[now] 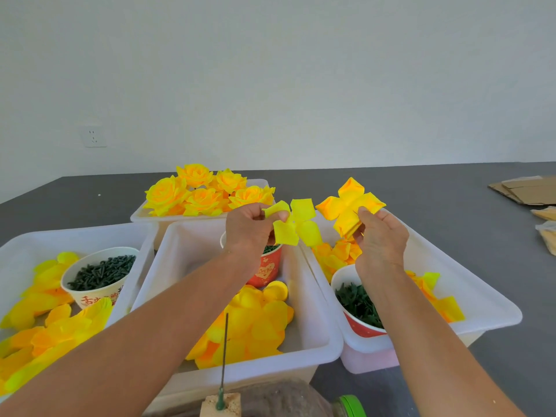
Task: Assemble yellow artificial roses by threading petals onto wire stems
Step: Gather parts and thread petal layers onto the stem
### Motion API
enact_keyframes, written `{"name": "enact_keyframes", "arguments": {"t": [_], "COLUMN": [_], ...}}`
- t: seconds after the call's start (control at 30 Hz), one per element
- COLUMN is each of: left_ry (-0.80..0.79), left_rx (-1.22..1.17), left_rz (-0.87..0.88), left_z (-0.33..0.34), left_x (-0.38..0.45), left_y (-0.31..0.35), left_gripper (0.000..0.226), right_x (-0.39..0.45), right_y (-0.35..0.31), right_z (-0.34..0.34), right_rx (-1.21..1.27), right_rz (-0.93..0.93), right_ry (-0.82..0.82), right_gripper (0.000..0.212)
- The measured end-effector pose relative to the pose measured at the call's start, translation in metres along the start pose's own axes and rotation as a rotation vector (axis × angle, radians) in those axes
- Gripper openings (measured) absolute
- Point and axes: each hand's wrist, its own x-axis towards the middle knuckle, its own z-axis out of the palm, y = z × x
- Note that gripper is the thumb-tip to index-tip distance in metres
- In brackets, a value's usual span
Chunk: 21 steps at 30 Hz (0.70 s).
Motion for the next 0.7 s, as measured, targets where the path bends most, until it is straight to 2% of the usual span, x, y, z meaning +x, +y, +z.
{"name": "enact_keyframes", "arguments": {"t": [0.1,0.2,0.27,0.37,0.47,0.53,0.6,0.7], "left_ry": [-0.054,-0.133,-0.157,-0.155,-0.189,-0.265,-0.367,-0.413], "left_rx": [-0.065,-0.112,-0.068,0.143,0.454,0.683,0.767,0.77], "left_rz": [-0.032,-0.011,0.019,0.076,0.208,0.273,0.252,0.233], "left_z": [0.01,0.023,0.035,0.05,0.054,0.053,0.05,0.044], "left_x": [0.0,-0.001,-0.002,0.001,0.007,0.007,0.005,0.003], "left_y": [0.002,0.005,0.004,-0.003,-0.009,-0.012,-0.017,-0.019], "left_gripper": [0.017,0.018,0.014,0.011,0.033,0.027,0.016,0.032], "right_x": [0.004,0.012,0.015,0.017,0.019,0.019,0.019,0.017], "right_y": [-0.002,-0.002,-0.001,0.0,0.002,0.005,0.006,0.006], "right_z": [-0.003,-0.006,-0.007,-0.008,-0.008,-0.008,-0.008,-0.006], "right_rx": [0.018,0.049,0.041,-0.012,-0.124,-0.17,-0.2,-0.238], "right_rz": [-0.029,-0.079,-0.119,-0.221,-0.344,-0.385,-0.399,-0.397], "right_ry": [0.071,0.115,0.132,0.149,0.153,0.151,0.138,0.097], "right_gripper": [0.01,0.024,0.024,0.022,0.011,0.01,0.013,0.027]}}
